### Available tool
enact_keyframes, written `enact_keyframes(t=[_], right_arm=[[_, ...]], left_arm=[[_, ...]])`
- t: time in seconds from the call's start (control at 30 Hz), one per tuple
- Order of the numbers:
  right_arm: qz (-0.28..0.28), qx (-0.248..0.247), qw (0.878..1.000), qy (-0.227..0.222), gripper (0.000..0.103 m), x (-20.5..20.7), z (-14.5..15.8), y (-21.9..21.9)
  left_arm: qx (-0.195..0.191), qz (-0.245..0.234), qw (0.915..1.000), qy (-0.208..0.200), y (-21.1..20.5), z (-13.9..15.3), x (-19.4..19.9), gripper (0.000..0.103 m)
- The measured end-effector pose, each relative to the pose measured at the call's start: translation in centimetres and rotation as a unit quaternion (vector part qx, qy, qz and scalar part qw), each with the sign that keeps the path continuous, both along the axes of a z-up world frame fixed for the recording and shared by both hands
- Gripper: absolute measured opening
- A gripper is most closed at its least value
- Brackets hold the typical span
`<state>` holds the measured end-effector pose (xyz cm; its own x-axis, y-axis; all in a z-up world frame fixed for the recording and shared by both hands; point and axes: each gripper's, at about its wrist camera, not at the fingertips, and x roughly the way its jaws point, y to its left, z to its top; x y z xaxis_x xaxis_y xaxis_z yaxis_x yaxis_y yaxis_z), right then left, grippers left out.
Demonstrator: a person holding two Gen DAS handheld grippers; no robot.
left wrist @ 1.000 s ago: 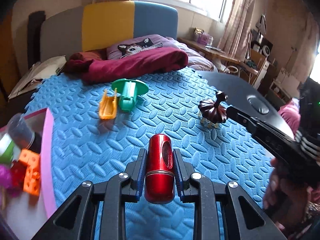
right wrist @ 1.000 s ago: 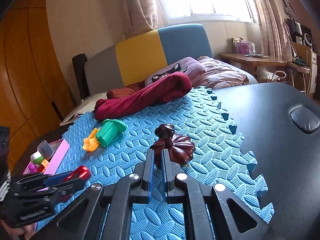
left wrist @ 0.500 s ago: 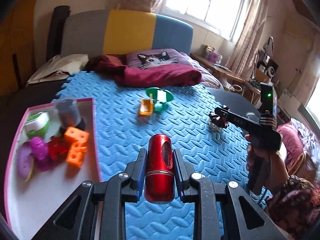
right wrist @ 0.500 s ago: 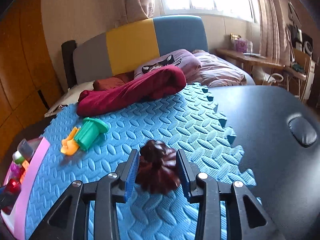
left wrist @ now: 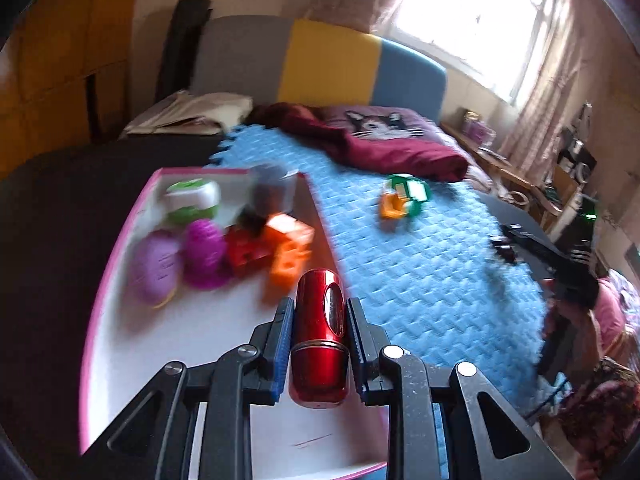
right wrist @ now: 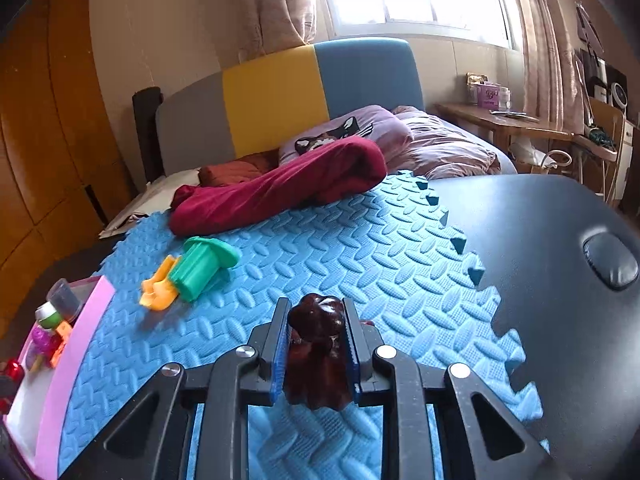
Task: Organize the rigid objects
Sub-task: 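Carry the red cylinder into the tray and open the left tool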
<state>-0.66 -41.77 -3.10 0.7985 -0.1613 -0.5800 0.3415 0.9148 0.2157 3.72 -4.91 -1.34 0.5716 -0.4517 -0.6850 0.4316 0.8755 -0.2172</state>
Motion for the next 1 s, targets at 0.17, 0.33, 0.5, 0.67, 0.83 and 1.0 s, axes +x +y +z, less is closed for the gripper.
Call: enact_keyframes(t=[0.17, 0.33, 0.5, 0.67, 0.83, 1.0], right_arm=[[0.021, 0.001, 1.0, -0.009, 0.023, -0.7, 0.9, 2.1], [0.043, 0.003, 0.999, -0.022, 0.023, -1.2, 2.0, 4.4], [0.07, 0.011, 0.997, -0.034, 0.023, -1.5, 2.9, 6.9], [0.116, 0.024, 0.992, -0.043, 0.023, -1.4, 4.0, 10.3], [0.163, 0.04, 0.985, -0.05, 0.023, -1.1, 4.9, 14.1], [0.218, 0.066, 0.972, -0.05, 0.023, -0.1, 5.4, 18.0]], left_arm=[[0.037, 0.042, 0.9984, -0.003, 2.8, -1.3, 0.7, 0.026], [0.059, 0.067, 0.996, -0.001, 4.6, -2.3, 1.9, 0.026], [0.049, 0.078, 0.9957, 0.003, 5.6, -2.5, 2.4, 0.026], [0.037, 0.088, 0.9954, 0.002, 6.0, -2.3, 2.0, 0.029], [0.035, 0.096, 0.9947, -0.011, 6.3, -1.7, 0.7, 0.059], [0.021, 0.1, 0.9946, -0.015, 7.1, -1.2, -0.6, 0.075]])
